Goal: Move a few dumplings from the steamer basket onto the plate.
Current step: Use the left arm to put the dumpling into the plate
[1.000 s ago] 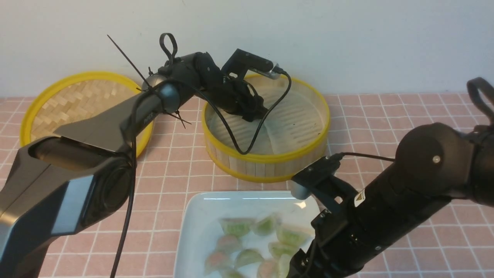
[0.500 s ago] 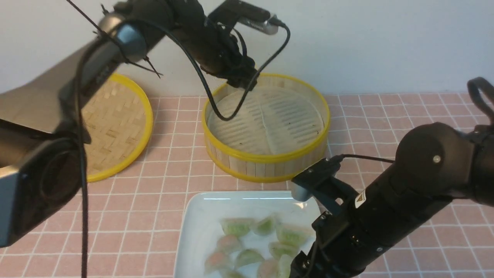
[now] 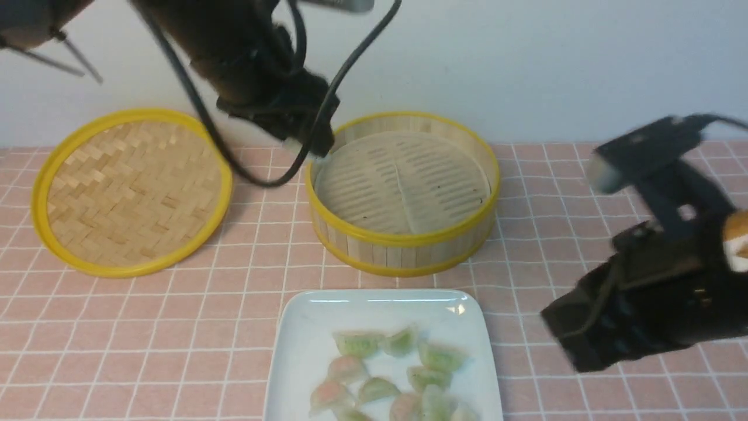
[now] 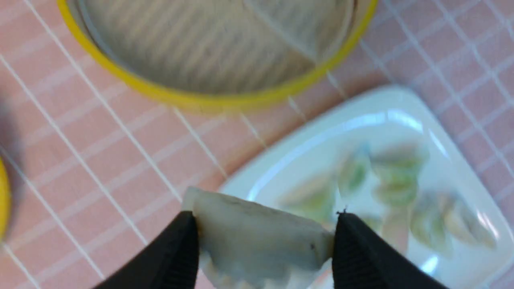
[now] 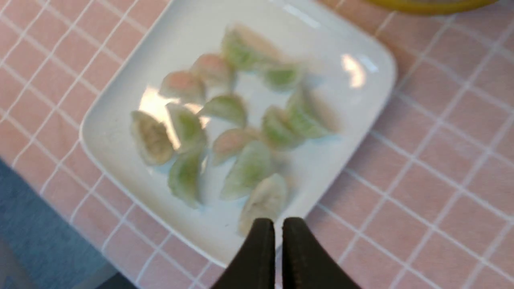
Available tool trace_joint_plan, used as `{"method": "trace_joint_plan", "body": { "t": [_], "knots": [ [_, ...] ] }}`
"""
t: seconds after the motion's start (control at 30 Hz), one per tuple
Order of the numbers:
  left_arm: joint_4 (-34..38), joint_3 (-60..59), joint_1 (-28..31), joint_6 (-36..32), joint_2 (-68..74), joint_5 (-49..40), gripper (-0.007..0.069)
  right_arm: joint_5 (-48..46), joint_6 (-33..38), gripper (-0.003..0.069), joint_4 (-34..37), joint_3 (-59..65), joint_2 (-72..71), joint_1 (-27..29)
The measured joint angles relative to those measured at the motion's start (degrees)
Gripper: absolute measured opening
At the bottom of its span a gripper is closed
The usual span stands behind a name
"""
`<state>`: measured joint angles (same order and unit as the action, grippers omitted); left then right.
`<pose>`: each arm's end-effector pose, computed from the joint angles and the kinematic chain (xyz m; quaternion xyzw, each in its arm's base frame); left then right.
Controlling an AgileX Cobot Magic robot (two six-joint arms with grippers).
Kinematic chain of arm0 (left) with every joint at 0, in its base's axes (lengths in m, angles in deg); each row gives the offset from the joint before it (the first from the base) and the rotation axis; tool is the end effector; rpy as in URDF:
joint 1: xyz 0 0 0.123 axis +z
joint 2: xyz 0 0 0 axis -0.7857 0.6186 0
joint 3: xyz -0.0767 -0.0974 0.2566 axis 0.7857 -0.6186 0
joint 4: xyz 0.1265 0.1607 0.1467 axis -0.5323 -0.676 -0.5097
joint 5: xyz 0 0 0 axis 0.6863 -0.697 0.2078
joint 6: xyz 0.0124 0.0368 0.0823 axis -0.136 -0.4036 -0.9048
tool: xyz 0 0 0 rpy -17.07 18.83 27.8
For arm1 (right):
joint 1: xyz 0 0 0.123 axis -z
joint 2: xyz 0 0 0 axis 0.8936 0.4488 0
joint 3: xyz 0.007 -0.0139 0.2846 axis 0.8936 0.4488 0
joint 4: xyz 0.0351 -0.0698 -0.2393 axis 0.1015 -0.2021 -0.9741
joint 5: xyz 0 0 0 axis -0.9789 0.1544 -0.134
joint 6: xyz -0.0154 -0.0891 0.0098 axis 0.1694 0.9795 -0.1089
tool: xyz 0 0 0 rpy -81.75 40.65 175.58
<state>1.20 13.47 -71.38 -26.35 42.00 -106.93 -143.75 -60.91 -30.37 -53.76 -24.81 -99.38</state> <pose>0.3339 -0.1427 0.3461 0.2693 0.9362 -0.1382 0.1788 0.1529 0.1213 0.3416 -0.2499 0.9229 0.1463 0.2539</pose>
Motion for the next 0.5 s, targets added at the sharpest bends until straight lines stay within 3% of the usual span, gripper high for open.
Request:
{"method": "trace_joint_plan", "body": {
  "t": [0.13,0.27,0.5],
  "knots": [
    [1.27,-16.96,-1.58,0.27,-7.13,1.69,0.0382,-0.77,-3.9,-0.0012,-4.72,1.16,-8.57,0.0],
    [3.72,-32.52,-4.53,-1.04,-9.51,14.81,0.0382,-1.69,-6.46,-0.0015,-5.98,3.58,-16.22,0.0],
    [4.16,-39.6,-8.2,-7.15,-3.56,30.47,0.0382,0.4,-9.99,-0.0015,-11.44,5.09,-26.4,0.0]
  ]
}}
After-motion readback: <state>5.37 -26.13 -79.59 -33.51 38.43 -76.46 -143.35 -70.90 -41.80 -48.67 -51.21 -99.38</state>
